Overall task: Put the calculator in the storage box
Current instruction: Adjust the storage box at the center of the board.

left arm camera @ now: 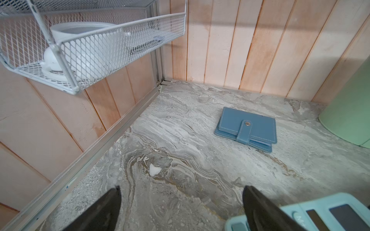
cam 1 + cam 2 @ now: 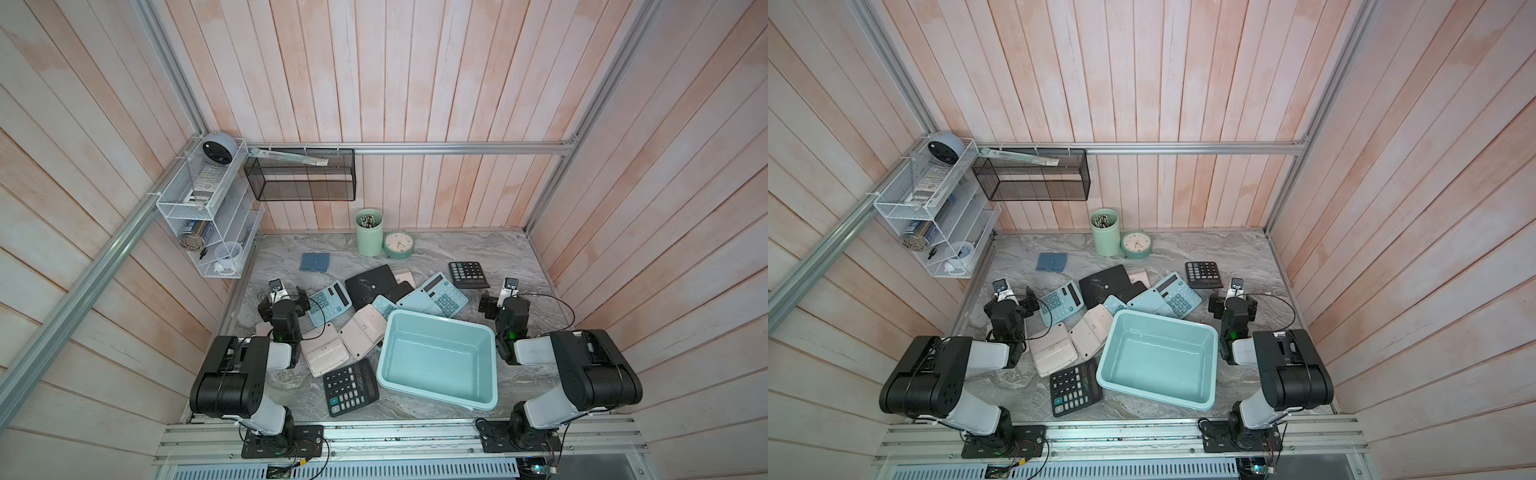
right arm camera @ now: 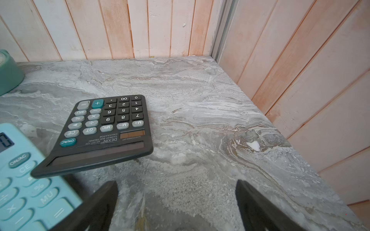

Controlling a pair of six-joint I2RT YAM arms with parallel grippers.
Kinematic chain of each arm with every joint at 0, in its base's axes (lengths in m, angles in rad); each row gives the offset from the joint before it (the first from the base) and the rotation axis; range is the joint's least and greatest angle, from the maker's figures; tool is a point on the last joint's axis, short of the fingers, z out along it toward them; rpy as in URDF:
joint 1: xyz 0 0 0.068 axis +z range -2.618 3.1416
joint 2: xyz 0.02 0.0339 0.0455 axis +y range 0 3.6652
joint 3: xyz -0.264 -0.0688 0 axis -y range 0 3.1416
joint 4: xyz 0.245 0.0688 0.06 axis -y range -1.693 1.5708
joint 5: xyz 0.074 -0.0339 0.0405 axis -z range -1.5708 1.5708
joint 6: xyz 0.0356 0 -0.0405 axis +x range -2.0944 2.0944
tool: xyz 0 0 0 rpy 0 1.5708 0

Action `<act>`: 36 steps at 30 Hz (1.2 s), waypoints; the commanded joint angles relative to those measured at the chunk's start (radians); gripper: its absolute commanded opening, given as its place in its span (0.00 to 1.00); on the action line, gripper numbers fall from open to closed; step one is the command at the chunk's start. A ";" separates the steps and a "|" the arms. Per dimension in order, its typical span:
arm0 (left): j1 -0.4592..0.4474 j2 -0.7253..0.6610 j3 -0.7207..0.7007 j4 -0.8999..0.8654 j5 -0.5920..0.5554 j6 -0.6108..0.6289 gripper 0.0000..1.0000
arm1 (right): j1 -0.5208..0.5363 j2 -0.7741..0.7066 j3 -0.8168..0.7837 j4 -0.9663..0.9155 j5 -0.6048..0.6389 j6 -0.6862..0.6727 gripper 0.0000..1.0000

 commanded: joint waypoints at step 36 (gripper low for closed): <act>-0.093 -0.444 -0.084 -0.073 -0.156 -0.029 1.00 | 0.037 -0.538 0.070 -0.376 -0.038 0.055 0.98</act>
